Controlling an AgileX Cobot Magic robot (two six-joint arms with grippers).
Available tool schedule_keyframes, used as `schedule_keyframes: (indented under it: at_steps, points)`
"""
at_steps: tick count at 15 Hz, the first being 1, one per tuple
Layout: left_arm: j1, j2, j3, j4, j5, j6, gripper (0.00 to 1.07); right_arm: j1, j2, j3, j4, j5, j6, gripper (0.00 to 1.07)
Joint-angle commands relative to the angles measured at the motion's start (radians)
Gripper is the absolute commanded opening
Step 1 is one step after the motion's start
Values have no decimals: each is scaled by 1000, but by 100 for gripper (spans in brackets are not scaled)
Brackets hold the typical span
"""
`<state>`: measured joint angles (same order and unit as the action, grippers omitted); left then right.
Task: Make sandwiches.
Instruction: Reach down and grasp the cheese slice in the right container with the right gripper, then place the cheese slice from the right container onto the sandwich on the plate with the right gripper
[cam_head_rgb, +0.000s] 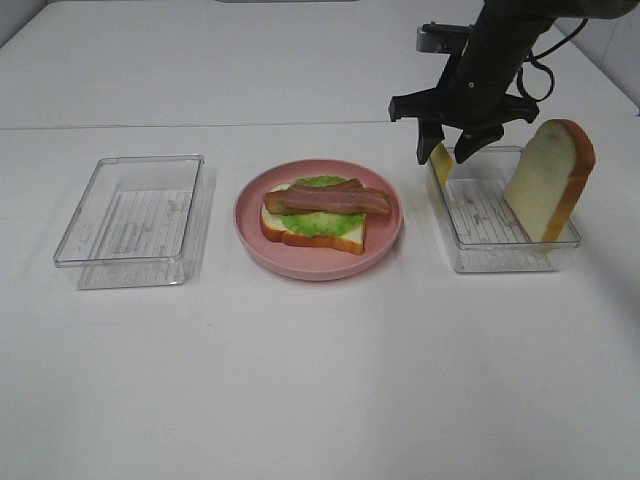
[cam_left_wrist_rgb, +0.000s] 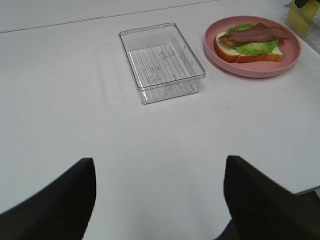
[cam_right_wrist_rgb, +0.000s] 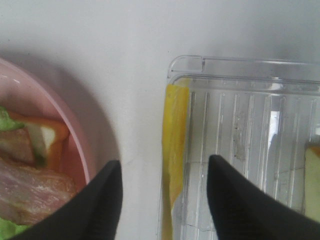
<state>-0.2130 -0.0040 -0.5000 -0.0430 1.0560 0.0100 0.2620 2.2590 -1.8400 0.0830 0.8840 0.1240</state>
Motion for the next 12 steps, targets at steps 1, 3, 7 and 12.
schedule_keyframes:
  at_steps: [1, 3, 7, 12]
  points:
    - [-5, -9, 2, 1, -11, 3, 69, -1, -5, -5, 4, 7, -12, 21]
    - [-5, -9, 2, 1, -11, 3, 69, -1, -9, -5, 13, 21, -21, 0]
    - [-5, -9, 2, 1, -11, 3, 69, -1, -35, -23, 64, 43, -53, 0]
    - [-5, -9, 2, 1, -11, 3, 69, -1, -148, -28, 82, 59, -63, 0]
